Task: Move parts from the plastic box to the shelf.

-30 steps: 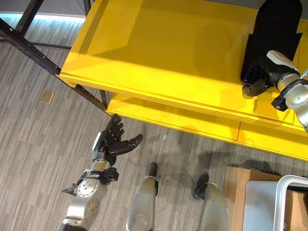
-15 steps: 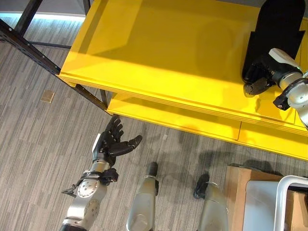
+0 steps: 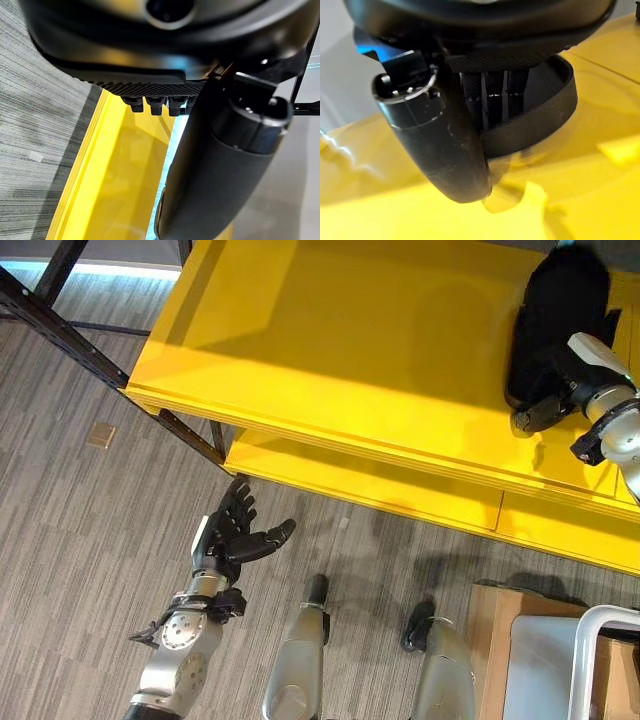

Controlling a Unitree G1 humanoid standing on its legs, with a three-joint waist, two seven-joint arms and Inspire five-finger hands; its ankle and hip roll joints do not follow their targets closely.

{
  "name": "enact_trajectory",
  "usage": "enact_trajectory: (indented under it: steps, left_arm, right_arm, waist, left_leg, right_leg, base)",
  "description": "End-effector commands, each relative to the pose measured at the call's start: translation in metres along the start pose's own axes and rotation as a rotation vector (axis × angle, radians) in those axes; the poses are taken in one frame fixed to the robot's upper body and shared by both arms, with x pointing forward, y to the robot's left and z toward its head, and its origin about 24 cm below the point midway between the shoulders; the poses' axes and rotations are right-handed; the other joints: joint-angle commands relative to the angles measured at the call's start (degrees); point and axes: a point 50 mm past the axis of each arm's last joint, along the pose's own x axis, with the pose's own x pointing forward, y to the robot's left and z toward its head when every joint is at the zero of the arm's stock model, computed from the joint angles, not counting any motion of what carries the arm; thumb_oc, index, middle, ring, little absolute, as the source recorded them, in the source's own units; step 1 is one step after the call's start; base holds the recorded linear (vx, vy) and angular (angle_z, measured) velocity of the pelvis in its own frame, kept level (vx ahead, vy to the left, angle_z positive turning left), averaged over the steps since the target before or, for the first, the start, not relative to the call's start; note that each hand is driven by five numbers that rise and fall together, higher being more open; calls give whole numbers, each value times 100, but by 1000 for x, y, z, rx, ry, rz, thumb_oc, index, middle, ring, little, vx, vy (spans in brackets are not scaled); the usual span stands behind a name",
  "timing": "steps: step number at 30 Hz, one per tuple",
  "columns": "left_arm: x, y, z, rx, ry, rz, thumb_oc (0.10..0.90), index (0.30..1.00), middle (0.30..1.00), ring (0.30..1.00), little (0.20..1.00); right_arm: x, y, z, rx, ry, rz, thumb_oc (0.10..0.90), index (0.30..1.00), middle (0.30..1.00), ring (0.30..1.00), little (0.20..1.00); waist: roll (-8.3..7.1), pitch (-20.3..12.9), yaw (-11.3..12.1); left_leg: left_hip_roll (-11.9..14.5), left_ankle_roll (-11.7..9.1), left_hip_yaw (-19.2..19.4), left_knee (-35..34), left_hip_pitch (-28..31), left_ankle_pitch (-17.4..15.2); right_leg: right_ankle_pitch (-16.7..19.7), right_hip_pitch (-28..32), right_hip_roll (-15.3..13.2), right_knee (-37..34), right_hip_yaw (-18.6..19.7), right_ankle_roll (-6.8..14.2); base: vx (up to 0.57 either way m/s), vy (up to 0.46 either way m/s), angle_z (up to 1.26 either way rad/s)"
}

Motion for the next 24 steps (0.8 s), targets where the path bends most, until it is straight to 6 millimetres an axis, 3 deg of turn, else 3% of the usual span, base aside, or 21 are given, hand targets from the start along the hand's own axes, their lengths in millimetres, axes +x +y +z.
enact_trajectory:
  steps: [1,24]
  left_arm:
    - [3,-9,42,-32,-222,-69,900,1000,1000,1000,1000]
    - [4,-10,42,-42,-222,-70,900,1000,1000,1000,1000]
  right_arm:
    - [5,-21,18,29,-55,-57,900,1000,1000,1000,1000]
    - [3,-2,14,108,-57,-18,900,1000,1000,1000,1000]
  waist:
    - [-49,-110,85]
    - [-43,-49,55]
  left_leg:
    - [398,-70,3,285,121,-486]
    - [407,-66,13,324,124,-500]
  right_leg:
    - [-72,395,25,-328,275,186]
    - [-31,387,25,-337,312,198]
  base:
    - [0,0,0]
    - [0,0,0]
